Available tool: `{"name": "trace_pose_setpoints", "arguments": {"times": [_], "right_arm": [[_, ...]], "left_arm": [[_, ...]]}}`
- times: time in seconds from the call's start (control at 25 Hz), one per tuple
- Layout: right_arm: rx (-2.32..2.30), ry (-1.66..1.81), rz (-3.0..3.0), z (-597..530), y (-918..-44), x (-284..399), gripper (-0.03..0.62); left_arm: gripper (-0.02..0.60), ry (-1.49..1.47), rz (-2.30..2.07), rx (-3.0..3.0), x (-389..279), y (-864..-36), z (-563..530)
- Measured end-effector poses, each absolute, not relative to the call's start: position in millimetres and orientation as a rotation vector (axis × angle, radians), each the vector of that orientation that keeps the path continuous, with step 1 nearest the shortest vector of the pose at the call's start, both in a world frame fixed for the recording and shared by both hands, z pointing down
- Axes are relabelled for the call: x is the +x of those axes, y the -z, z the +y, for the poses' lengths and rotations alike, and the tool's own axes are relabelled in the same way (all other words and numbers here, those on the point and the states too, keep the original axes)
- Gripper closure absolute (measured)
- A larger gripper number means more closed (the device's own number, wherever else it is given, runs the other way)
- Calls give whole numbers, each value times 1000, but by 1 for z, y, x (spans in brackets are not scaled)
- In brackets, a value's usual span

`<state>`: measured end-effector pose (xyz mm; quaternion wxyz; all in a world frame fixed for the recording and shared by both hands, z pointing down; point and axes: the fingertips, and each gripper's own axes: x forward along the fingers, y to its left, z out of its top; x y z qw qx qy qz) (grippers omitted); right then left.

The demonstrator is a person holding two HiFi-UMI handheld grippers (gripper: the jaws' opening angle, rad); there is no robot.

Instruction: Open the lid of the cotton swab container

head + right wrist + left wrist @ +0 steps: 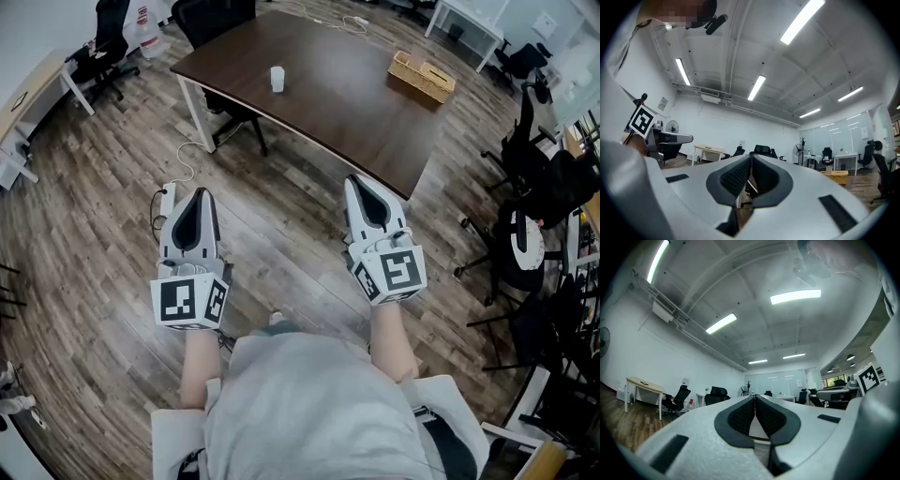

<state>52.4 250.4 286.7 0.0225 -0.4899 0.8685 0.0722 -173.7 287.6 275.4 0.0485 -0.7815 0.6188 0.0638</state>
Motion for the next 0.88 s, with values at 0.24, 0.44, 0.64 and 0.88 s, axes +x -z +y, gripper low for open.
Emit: {"name": "trace_pose_setpoints", "arguments": {"times": [0.24, 0.44, 0.64, 0.88], "right_arm": [[-1551, -242, 2676, 235, -289, 42, 577], [-1558, -237, 2703, 217, -294, 37, 577], [-1543, -224, 2712, 180, -298, 37, 577], [-1508, -211, 2719, 112, -295, 34, 577]], "left_arm": [[572, -213, 1859, -2407, -186, -279, 266], [572, -231, 1852, -2436, -187, -285, 245], [572, -225, 1866, -2435, -188, -290, 211], [572, -209, 1889, -2409, -191, -285, 152]]}}
